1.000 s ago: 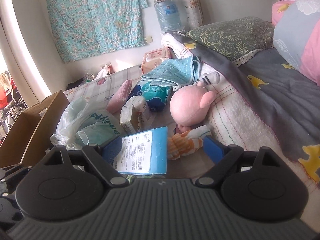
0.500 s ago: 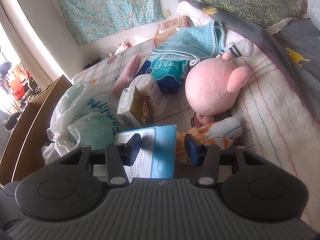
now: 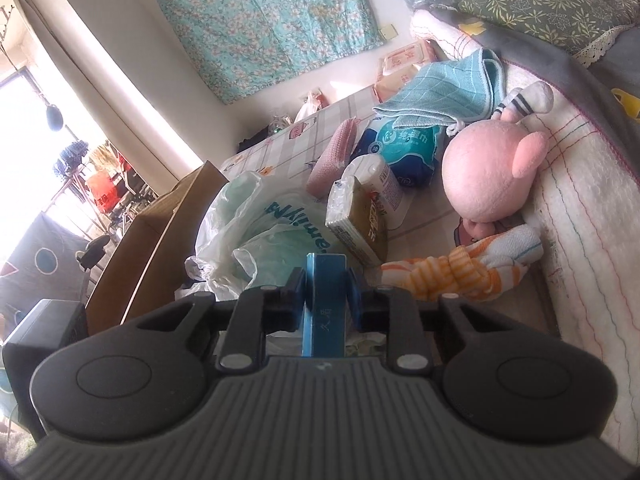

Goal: Organize soft objects
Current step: 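Reach the left tool to the blue-and-white medicine box and grasp it, then lift the medicine box with the left tool and carry it toward the cardboard box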

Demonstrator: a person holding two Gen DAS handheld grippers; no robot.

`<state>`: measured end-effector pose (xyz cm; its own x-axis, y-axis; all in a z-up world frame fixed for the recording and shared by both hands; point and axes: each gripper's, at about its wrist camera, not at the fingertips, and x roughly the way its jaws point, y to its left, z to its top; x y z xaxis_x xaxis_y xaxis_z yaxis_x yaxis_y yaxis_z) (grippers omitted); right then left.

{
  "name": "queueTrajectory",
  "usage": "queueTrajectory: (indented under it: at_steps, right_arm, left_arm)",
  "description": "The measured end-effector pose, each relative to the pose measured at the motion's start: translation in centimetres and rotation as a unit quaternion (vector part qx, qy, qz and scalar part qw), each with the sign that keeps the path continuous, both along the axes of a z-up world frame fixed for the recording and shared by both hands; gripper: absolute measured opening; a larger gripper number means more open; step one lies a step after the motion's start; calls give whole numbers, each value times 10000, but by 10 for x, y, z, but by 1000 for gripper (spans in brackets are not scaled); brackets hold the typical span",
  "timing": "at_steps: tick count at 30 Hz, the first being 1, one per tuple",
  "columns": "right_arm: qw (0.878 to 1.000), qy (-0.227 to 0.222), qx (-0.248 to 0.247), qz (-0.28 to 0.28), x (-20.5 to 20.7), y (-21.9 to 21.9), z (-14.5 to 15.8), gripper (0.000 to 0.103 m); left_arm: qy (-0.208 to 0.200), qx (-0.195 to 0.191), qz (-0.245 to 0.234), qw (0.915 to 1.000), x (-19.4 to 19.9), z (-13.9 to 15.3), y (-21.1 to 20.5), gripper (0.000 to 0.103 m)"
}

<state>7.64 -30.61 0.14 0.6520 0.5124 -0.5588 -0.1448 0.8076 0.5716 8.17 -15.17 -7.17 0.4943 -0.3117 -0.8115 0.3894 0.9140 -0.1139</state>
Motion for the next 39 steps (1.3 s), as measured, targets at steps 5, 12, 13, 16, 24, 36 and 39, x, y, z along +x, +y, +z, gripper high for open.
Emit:
queueTrajectory:
  at_steps: [5, 12, 13, 16, 24, 36, 39]
  right_arm:
    - [9997, -118, -27, 228, -12, 15, 8, 21]
    - [9986, -180, -102, 478, -31, 33, 13, 22]
    - [9986, -168, -98, 491, -33, 35, 13, 23]
    - [9987, -74, 8, 508, -38, 38, 11, 23]
    - [9973, 252, 352, 595, -58, 40, -3, 25]
    - [9961, 870, -57, 159, -74, 17, -13, 27]
    - [9972, 720, -196, 31, -70, 14, -3, 27]
  left_arm:
    - [15, -125, 29, 9999, -13, 11, 21, 31]
    - [-126, -218, 167, 9995, -34, 30, 54, 36]
    - [-132, -235, 179, 9995, -37, 32, 59, 37]
    - [-113, -261, 253, 9993, -43, 34, 69, 37]
    - [-8, -539, 503, 9973, -54, 37, 88, 37]
    - [282, -591, 447, 9968, -41, 15, 84, 37]
    - [425, -691, 426, 9958, -33, 7, 81, 37]
